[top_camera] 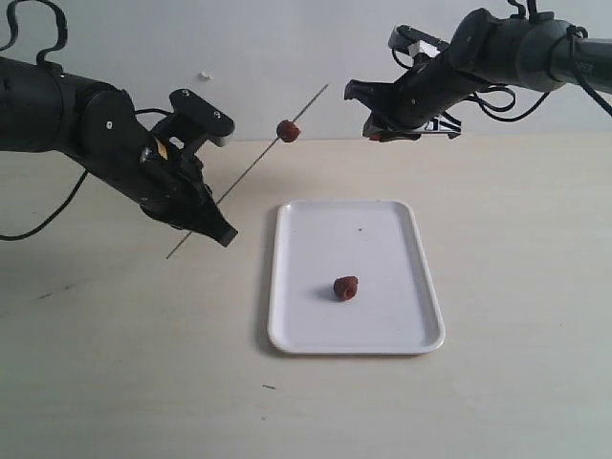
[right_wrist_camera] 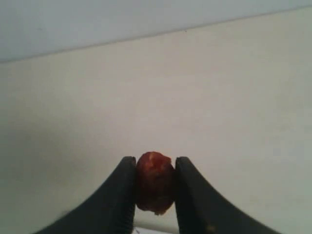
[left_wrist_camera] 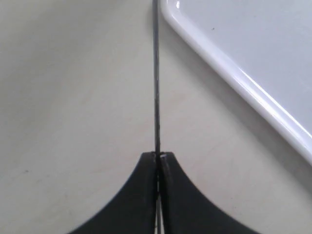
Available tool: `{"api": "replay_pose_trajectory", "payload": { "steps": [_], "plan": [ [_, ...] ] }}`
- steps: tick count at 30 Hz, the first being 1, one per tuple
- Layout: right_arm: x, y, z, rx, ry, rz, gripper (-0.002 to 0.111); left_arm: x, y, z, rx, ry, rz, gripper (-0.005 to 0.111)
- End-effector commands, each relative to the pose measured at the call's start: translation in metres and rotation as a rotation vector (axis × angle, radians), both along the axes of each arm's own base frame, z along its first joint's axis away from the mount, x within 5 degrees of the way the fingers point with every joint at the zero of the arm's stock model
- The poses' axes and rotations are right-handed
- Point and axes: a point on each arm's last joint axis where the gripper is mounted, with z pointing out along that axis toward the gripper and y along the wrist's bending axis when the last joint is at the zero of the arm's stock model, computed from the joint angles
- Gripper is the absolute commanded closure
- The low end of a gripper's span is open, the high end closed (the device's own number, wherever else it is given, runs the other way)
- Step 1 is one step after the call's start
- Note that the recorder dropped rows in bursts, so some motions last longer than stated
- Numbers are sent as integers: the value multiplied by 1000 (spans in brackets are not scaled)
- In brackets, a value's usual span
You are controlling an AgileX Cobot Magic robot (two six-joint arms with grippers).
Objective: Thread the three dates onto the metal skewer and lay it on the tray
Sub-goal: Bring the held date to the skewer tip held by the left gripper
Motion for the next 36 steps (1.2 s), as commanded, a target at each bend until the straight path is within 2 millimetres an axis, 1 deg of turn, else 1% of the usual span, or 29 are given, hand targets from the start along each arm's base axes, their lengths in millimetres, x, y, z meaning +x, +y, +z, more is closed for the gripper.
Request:
{"api": "replay_pose_trajectory", "payload": {
  "steps": [1,3,5,10,12,17,20,25,29,36],
  "plan": [
    [4,-10,9,40,-55,-43,81,-6,-2,-9,-2,105,25,107],
    [5,-12,10,63,-59,-58,81,-7,-2,-16,13,139,27,107],
    [5,-10,11,103,-60,-62,81,-6,-3,-26,28,168,27,107],
    [5,1,17,218,-90,-3,81,7,-10,-40,7,154,38,107],
    [5,4,20,261,-99,17,81,12,-13,-42,-17,130,46,107],
    [5,5,21,271,-105,17,81,17,-17,-40,-61,112,69,107],
    [6,5,21,269,-107,17,81,15,-21,-40,-69,120,51,107],
    [7,3,21,258,-123,8,81,7,-33,-40,-70,137,-18,107],
    [7,3,21,251,-127,15,81,5,-39,-39,-75,124,-33,107],
    [6,4,21,252,-122,22,81,6,-40,-37,-119,125,24,107]
  ]
}}
